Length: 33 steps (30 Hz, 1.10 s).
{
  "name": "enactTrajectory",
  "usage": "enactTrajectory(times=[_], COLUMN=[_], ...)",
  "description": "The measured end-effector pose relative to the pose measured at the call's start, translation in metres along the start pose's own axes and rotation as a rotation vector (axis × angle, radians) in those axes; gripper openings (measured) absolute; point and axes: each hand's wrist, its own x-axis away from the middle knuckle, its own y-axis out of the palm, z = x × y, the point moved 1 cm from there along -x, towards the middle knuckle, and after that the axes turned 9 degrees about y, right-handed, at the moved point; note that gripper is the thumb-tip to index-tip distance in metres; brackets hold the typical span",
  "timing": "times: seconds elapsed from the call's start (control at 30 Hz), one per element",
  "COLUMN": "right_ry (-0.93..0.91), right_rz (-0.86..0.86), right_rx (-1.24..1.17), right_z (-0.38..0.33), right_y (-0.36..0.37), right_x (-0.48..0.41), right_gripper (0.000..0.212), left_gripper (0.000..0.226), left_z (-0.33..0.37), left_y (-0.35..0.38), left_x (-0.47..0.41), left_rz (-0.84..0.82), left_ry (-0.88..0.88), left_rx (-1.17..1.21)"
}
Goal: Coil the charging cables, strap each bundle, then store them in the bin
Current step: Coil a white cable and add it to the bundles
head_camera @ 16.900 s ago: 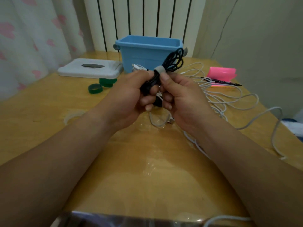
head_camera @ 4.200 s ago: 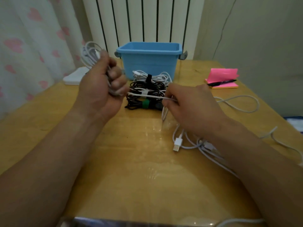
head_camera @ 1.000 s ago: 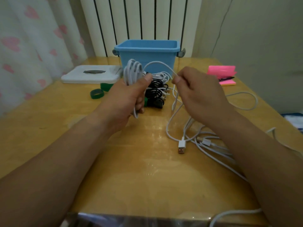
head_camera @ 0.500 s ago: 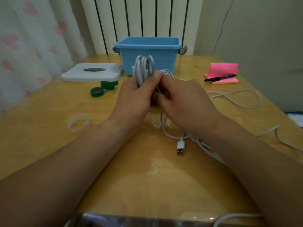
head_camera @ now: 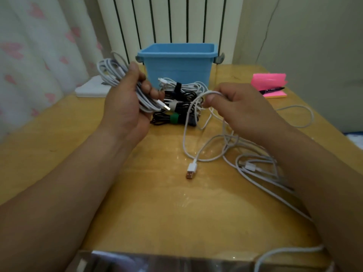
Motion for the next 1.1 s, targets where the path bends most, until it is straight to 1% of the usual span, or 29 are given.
enactTrajectory(times=[0.07, 0.13, 0.17, 0.23, 0.27, 0.3, 0.37, 0.43, 0.5, 0.53, 0.6, 0.7, 0.77, 0.87, 0.93, 1.0, 1.1], right_ry=[0.020, 0.011, -0.009, -0.067, -0.097, -0.122, -0.141, -0.130, -0.186, -0.231, -0.320, -0.396, -0.397, -0.316, -0.218, -0.152, -0.137], right_rz=[-0.041, -0.029, 0.024, 0.191, 0.252, 0.273, 0.209, 0.084, 0.044, 0.050, 0.091, 0.143, 0.177, 0.288, 0.372, 0.437, 0.489], right_rx=[-0.030, -0.004, 0.015, 0.030, 0.032, 0.022, -0.076, -0.202, -0.203, -0.161, -0.040, 0.065, 0.070, 0.063, 0.035, 0.004, 0.008], right_z=[-0.003, -0.006, -0.007, -0.009, -0.012, -0.014, -0.017, -0.022, -0.025, -0.027, -0.029, -0.031, -0.033, -0.031, -0.027, -0.022, -0.020], right_y=[0.001, 0.005, 0.007, 0.009, 0.010, 0.011, 0.015, 0.017, 0.018, 0.018, 0.016, 0.016, 0.017, 0.021, 0.020, 0.018, 0.019], right_x=[0.003, 0.006, 0.006, 0.006, 0.007, 0.008, 0.011, 0.014, 0.016, 0.017, 0.018, 0.019, 0.021, 0.019, 0.013, 0.010, 0.011], right_gripper=[0.016, 0.023, 0.031, 0.044, 0.045, 0.043, 0.045, 0.057, 0.067, 0.066, 0.059, 0.046, 0.040, 0.025, 0.029, 0.035, 0.039], left_gripper=[0.034, 0.034, 0.034, 0.034, 0.033, 0.032, 0.028, 0.024, 0.021, 0.020, 0.023, 0.027, 0.028, 0.037, 0.040, 0.036, 0.032], left_z=[0.000, -0.001, -0.001, -0.003, -0.003, -0.002, -0.001, -0.002, 0.000, 0.001, 0.005, 0.008, 0.009, 0.002, -0.004, -0.011, -0.021], left_y=[0.002, 0.007, 0.010, 0.014, 0.016, 0.016, 0.019, 0.023, 0.029, 0.032, 0.035, 0.037, 0.037, 0.036, 0.036, 0.038, 0.037], left_x=[0.001, 0.006, 0.009, 0.015, 0.018, 0.021, 0.028, 0.037, 0.046, 0.049, 0.053, 0.056, 0.058, 0.055, 0.054, 0.054, 0.052], left_rz=[-0.012, -0.036, -0.059, -0.136, -0.195, -0.265, -0.412, -0.525, -0.606, -0.654, -0.740, -0.832, -0.848, -0.761, -0.736, -0.753, -0.763], left_ry=[-0.019, -0.045, -0.059, -0.076, -0.075, -0.065, -0.040, -0.038, -0.034, -0.008, 0.048, 0.085, 0.095, 0.146, 0.247, 0.342, 0.399], left_rx=[0.003, 0.002, -0.007, -0.065, -0.127, -0.218, -0.436, -0.613, -0.742, -0.804, -0.910, -0.976, -0.986, -0.959, -1.022, -1.110, -1.222])
